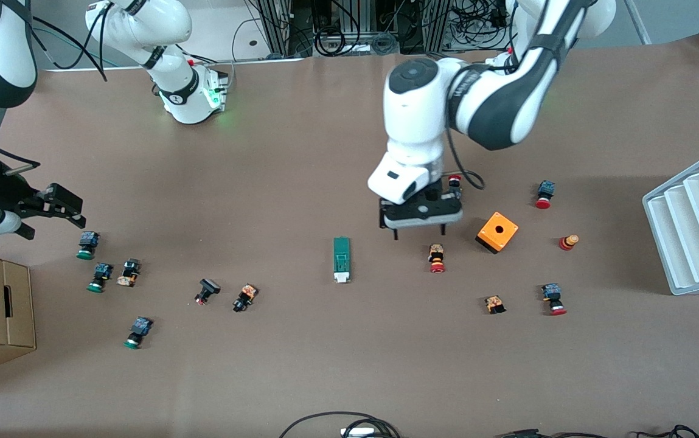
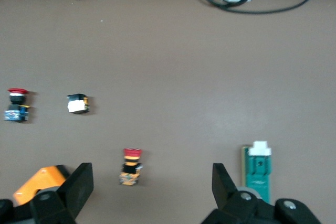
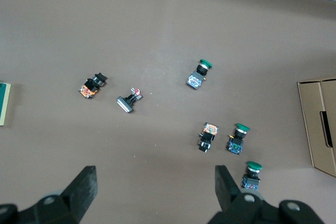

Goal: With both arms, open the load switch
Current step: 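Move the left gripper over the green load switch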

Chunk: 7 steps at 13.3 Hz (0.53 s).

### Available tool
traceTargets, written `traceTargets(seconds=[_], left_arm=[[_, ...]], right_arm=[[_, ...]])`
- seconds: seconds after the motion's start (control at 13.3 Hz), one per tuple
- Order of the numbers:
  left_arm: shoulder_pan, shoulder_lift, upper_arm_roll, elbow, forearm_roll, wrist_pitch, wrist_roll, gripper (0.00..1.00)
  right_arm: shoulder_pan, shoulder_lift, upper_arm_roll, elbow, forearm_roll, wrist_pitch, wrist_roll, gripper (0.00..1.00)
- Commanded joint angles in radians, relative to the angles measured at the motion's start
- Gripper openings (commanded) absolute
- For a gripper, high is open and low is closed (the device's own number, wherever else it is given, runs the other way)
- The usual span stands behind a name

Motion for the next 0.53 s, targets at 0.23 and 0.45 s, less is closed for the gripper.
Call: traceTargets(seconds=[0.23, 0.45], left_arm=[[-0.141, 0.024, 0.006, -0.054, 0.26, 0.08, -0.39, 1.0], [-0.187, 0.054, 0.004, -0.054, 0.434, 0.106, -0.573, 1.0]], right_arm=[[-0.006, 0.001, 0.004, 0.011, -0.005, 0.008, -0.008, 1.0], [-0.007, 0.003, 0.004, 0.011, -0.005, 0.007, -0.008, 1.0]])
